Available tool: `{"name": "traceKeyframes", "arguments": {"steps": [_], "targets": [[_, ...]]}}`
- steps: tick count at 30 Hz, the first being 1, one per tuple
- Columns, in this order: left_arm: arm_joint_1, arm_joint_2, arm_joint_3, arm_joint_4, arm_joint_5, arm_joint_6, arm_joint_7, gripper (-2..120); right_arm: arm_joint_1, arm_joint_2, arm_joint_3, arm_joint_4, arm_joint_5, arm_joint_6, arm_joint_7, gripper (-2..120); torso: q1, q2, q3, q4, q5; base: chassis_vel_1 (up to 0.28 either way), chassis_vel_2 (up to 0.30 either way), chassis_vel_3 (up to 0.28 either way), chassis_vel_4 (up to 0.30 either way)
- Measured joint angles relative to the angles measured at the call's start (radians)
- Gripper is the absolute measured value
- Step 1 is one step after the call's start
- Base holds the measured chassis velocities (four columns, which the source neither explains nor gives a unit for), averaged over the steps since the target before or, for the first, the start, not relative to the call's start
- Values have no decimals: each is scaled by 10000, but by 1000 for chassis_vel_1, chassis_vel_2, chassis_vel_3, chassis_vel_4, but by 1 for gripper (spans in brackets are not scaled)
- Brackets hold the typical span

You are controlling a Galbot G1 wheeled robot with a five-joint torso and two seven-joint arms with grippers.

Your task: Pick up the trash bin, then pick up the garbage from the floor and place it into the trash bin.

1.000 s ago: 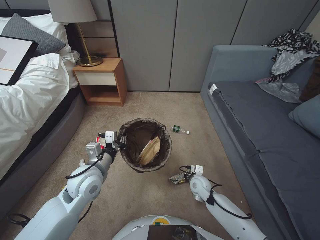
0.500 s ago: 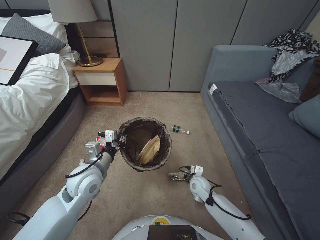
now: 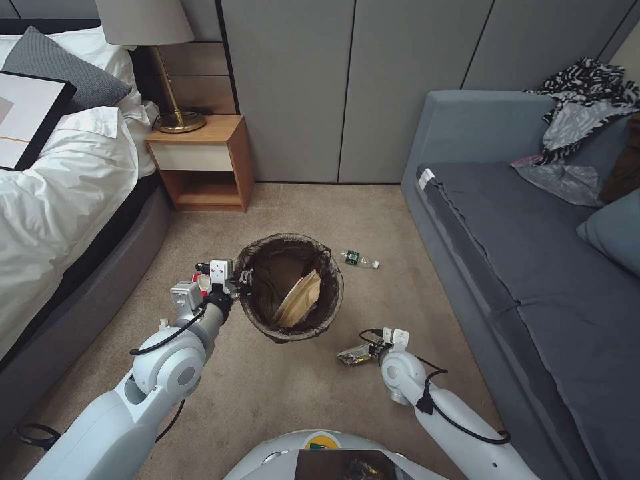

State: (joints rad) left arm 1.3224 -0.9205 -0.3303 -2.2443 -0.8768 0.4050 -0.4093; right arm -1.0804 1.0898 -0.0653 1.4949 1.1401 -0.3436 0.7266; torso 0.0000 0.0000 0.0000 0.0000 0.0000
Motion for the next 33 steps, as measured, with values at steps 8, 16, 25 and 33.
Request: {"name": "traceKeyframes", "arguments": {"steps": [8, 16, 25, 33], "targets": [[-31, 19, 21, 0, -8, -1, -12, 5, -212, -212, 322, 949, 6, 1, 190, 0, 0, 0, 0, 0, 0, 0, 0, 0, 0], [-1, 105, 80, 1, -13, 5, -18, 5, -418, -645, 896, 2786, -232, 4, 352, 0, 0, 0, 0, 0, 0, 0, 0, 0, 0], [70, 110, 192, 30, 14, 24, -17, 5, -331, -1249, 1654, 4737, -650, 114, 544, 0, 0, 0, 0, 0, -1, 0, 0, 0, 0], [164, 82, 237, 93, 98, 64, -17, 5, 102, -2227, 2785, 7539, -1033, 555, -231, 0, 0, 0, 0, 0, 1, 0, 0, 0, 0]]}}
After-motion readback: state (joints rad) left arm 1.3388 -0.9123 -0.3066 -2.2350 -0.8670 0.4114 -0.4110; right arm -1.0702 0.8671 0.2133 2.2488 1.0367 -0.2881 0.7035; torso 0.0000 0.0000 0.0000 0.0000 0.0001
